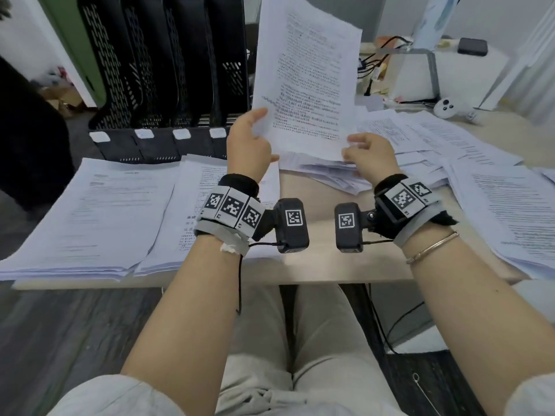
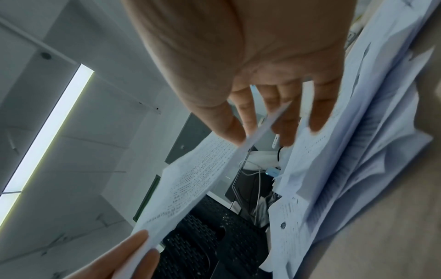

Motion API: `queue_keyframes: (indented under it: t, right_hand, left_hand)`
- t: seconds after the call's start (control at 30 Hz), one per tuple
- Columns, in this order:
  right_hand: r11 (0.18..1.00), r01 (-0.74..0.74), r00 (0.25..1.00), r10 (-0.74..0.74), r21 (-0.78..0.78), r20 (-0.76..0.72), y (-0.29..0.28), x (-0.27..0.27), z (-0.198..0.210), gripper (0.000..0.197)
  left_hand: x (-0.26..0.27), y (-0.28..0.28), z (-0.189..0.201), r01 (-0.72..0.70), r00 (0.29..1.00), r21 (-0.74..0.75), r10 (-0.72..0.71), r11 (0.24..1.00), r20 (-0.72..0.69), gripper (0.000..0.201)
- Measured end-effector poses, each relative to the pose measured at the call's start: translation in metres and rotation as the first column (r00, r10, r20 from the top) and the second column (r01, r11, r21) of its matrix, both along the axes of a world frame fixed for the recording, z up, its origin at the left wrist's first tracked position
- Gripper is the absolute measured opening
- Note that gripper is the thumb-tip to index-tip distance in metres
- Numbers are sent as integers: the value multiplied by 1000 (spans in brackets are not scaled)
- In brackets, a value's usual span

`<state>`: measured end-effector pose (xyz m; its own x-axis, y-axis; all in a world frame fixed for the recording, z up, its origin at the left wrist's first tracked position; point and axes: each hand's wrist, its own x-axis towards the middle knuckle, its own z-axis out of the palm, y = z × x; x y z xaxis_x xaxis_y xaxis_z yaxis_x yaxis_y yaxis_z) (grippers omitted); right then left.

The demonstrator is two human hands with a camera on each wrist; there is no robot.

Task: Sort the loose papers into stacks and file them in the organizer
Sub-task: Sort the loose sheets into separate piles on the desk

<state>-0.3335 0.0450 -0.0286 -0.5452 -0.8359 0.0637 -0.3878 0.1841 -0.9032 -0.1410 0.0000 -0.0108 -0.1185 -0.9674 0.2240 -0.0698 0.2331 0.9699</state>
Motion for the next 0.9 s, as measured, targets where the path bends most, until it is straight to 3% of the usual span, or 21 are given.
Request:
queue_keyframes:
  t: [0.17,0.3,0.43,0.67,0.9]
  right_hand:
    - [993,46,999,-45,-111,11,-12,26,1,39]
    - [994,25,1000,-23,-110,21,-23,47,1,43]
    - [996,1,977,17,-88,211,-32,72,1,47]
    - [990,-84,981,102,-112,165,-47,108,0,51]
    - [971,-212,968,224,-108,116,-58,126,-5,31]
  left_hand:
    - [30,0,-13,-17,984,-86,31,996,173,58]
    - [50,10,-22,-29,919,-166,91,986,382,52]
    - [71,15,-25,-42,903,-108,84,993,422,52]
    - [108,4,-42,-91,923,22,76,996,377,54]
    - [149,-9,-50,-293,938,17,284,956,198,59]
